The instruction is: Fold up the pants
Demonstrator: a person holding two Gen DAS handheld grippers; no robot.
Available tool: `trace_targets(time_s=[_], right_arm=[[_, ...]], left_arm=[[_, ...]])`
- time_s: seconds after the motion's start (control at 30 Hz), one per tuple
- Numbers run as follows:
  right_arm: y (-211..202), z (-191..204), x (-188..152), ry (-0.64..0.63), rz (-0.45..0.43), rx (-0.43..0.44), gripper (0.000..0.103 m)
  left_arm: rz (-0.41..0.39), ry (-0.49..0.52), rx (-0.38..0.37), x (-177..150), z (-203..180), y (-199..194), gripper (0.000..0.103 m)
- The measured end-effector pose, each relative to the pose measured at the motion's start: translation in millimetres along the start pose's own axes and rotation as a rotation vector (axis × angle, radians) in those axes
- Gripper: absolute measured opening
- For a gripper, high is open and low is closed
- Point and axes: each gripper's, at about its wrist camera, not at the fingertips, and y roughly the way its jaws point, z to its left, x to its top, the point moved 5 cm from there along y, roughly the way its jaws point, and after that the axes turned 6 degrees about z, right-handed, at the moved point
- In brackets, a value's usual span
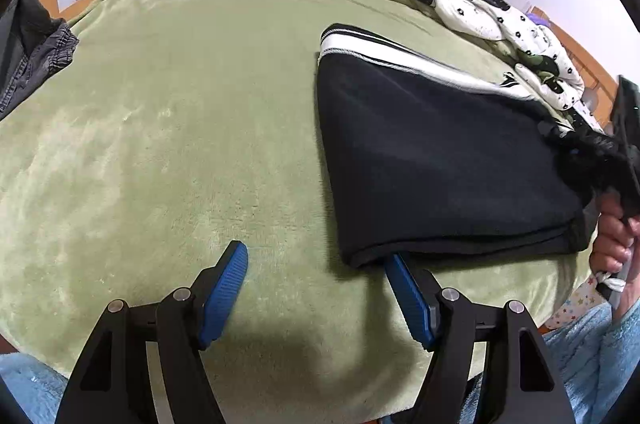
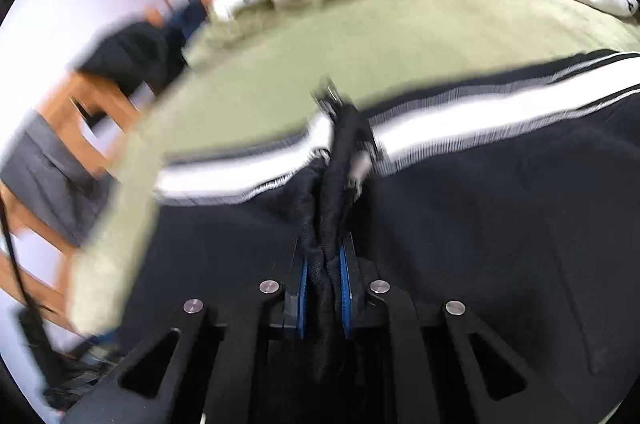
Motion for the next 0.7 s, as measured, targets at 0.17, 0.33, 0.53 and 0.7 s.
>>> trace_targets(time_s=[0.17, 0.33, 0.53, 0.7], right_arm=[[37, -18, -8, -0.041, 0.105, -0.162, 0.015], [27, -20, -20, -0.048, 0.097, -0.208, 0.025], [-24, -5, -44, -0.059, 0.04, -0.174, 0.032], [-1, -5, -79, -0.153, 0.122, -0.269, 0.035]], left_arm=[[0.018, 0.003, -0.033, 1, -5, 5, 0.069], [0.023, 0.049, -0.07, -2, -10, -8, 0.069], [-0.042, 0.044, -0.193, 9, -21, -32, 0.069], [0.024, -0.1, -0.104, 28, -19, 7, 0.069]])
